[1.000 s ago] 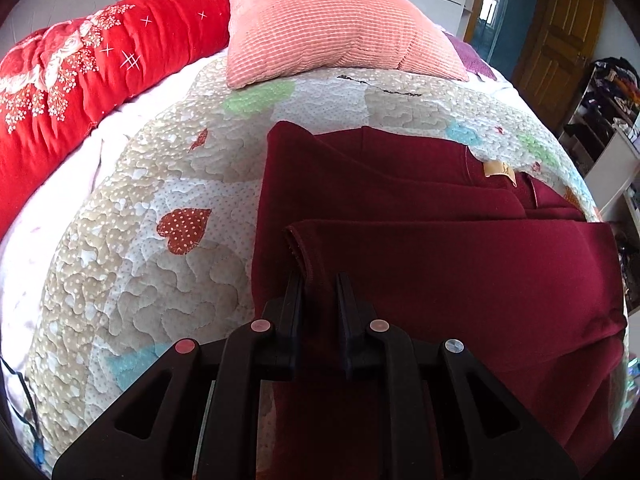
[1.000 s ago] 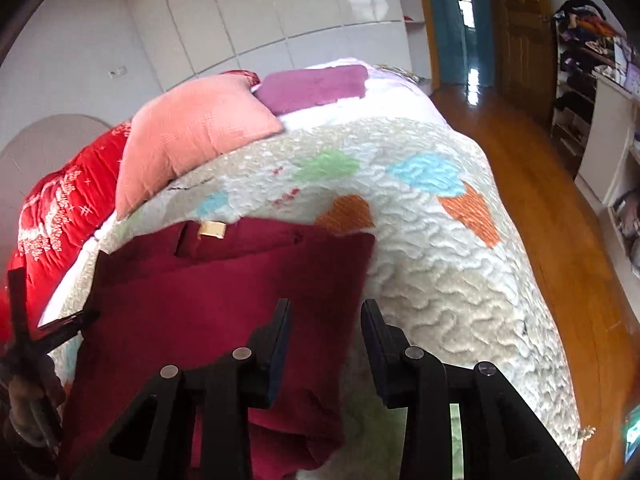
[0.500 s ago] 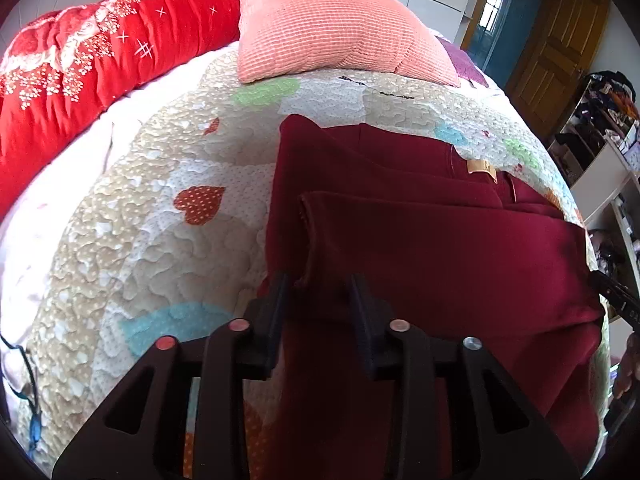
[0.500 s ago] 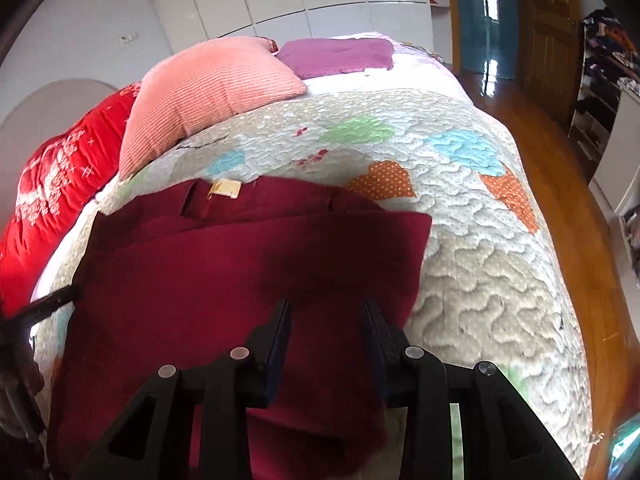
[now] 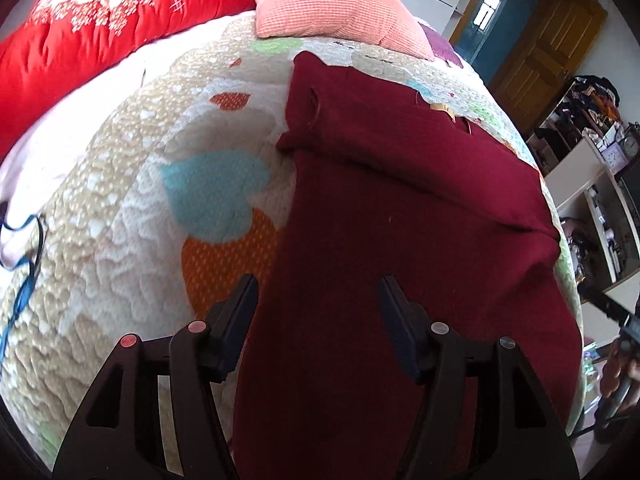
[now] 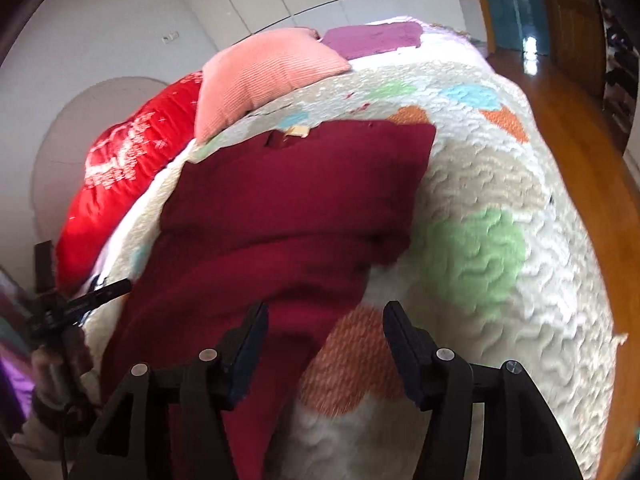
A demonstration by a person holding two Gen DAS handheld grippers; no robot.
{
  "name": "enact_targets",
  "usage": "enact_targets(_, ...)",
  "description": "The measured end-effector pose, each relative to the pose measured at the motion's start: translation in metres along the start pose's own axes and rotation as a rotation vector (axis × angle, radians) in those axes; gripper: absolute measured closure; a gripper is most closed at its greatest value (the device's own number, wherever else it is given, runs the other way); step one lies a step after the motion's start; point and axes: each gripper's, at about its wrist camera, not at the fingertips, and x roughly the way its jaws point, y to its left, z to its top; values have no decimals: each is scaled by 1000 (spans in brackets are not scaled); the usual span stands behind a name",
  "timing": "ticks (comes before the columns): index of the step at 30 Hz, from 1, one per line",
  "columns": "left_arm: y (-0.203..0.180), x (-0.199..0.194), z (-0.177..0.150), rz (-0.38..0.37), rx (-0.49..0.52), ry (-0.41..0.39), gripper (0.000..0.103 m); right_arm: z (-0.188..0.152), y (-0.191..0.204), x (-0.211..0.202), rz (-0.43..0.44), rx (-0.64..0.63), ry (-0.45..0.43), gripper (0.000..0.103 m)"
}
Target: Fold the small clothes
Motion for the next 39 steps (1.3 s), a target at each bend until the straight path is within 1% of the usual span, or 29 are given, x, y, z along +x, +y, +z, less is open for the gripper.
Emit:
enact_targets(2,9,-8,-14,-14,-23,16,41,-30,3,-9,55,-5,30,42)
enact_targets(3,12,-11,-22,-14,-35,20,41,-43,4,-12,87,5,33,41)
enact_targets(4,16,-14,-29,-11,-45,22,41,-55,4,-12,127,28,30,39)
enact_targets(5,18,-16,-35,-6,-49,29,41,-65,4,-8,166,55,34,36)
enact_targets(6,19,-15,-40,-1,-44,41,41,-74,4,-1,187,72,47,36)
enact_targets(7,18,-14,-44,5,-37,53,41,-80,5,7,191,82,54,36)
enact_targets(8,18,-13,-48,12,-33,60,41,-85,7,12,182,81,43,42)
enact_targets(9,17,-13,-51,19,-33,61,41,-87,9,15,176,76,29,52)
enact_targets(10,16,-14,-53,22,-37,57,41,-88,12,16,189,79,35,84)
enact_targets(11,15,-16,-55,17,-42,54,41,-88,16,15,209,81,34,96)
enact_targets(12,15,-18,-57,6,-45,51,41,-88,25,8,219,52,19,96)
enact_targets(15,15,-29,-63,-18,-50,40,41,-93,60,-37,216,-112,-25,97)
enact_targets(16,15,-31,-65,-20,-48,39,41,-96,66,-51,198,-139,-28,97)
enact_targets(17,17,-34,-67,-20,-45,40,41,-100,69,-62,154,-154,-27,97)
enact_targets(18,20,-38,-70,-19,-46,41,41,-101,70,-68,124,-159,-23,97)
enact_targets(19,21,-39,-73,-18,-51,42,41,-107,66,-72,115,-158,-14,97)
enact_targets(21,26,-43,-78,-25,-66,47,41,-115,54,-70,76,-134,17,97)
enact_targets(22,27,-45,-80,-28,-72,49,41,-120,44,-68,37,-92,19,92)
enact_targets(23,28,-48,-82,-30,-77,51,41,-121,35,-65,16,-47,20,83)
enact_targets(24,29,-51,-84,-32,-82,50,41,-123,29,-62,27,-3,27,75)
enact_targets(25,30,-53,-86,-34,-86,49,41,-127,22,-61,59,40,35,57)
enact_targets(26,32,-56,-88,-35,-89,47,41,-130,20,-60,91,69,35,47)
enact_targets(27,33,-57,-89,-34,-91,48,41,-133,15,-58,116,86,38,46)
enact_targets(30,35,-56,-94,-29,-94,57,41,-140,18,-44,120,75,83,45)
enact_targets(32,35,-52,-99,-17,-91,70,41,-144,22,-33,147,68,103,45)
enact_targets(34,34,-49,-103,-17,-91,84,41,-145,25,-27,193,68,101,45)
enact_targets(36,32,-46,-106,-9,-84,80,41,-146,26,-23,232,74,97,45)
enact_targets(39,27,-43,-106,30,-57,74,41,-147,32,-11,255,70,102,47)
